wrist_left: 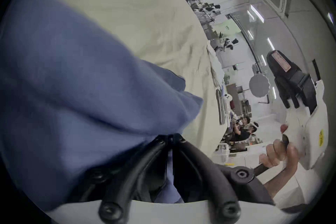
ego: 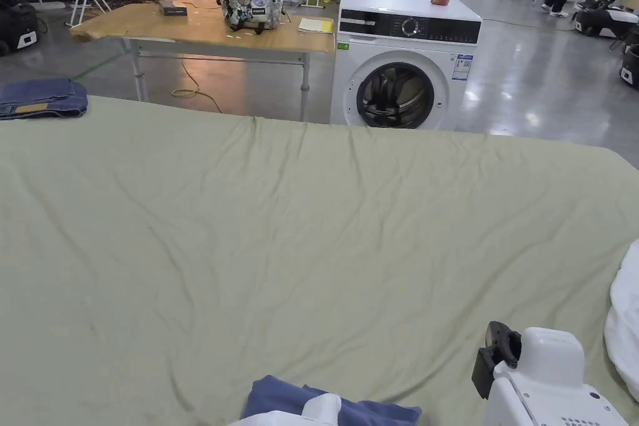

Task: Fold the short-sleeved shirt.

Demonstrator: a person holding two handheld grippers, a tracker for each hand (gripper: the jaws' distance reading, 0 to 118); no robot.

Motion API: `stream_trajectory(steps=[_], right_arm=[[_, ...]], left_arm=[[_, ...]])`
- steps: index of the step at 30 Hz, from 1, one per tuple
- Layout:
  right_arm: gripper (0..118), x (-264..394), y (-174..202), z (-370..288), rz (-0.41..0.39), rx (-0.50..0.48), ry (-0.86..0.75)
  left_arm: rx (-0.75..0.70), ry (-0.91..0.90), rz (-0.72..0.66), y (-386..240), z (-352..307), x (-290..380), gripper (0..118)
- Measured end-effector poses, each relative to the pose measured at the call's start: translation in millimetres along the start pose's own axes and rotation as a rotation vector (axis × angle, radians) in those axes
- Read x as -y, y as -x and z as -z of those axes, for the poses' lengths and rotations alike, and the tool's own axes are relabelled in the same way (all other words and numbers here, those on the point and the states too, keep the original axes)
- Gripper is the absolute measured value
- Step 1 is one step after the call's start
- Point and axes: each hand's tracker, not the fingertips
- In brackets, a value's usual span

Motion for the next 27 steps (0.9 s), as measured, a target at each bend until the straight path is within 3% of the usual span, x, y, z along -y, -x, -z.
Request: stream_trajectory(steps=[3,7,14,17,19,23,27], right_arm=[[0,-2,1,-1,0.003,-0.007,-0.02],[0,-11,7,-4,0.008,-0.009,-0.064],[0,-29,25,-7,-0.002,-0.007,-0.158],[0,-37,33,-8,-0.013,-0.002,-0.188],[0,-41,38,-9,-0.017,-0.002,-0.212],[0,-47,46,-14,-0.022,0.01,-0.257],[0,-55,52,-17,-0.029,0.025,-0.282]], left_arm=[[-0.018,-0.027,0.091,-15,-25,-8,2],[-0.015,-0.206,0.193,-33,-82,-25,2],[-0.523,-0.766,0.534,-63,-172,-26,1],[-0.674,-0.948,0.63,-69,-190,-18,1],[-0.793,-1.039,0.668,-72,-196,-14,1],[-0.886,-1.17,0.647,-67,-205,-9,1],[-0.86,-1.167,0.571,-54,-211,-15,1]])
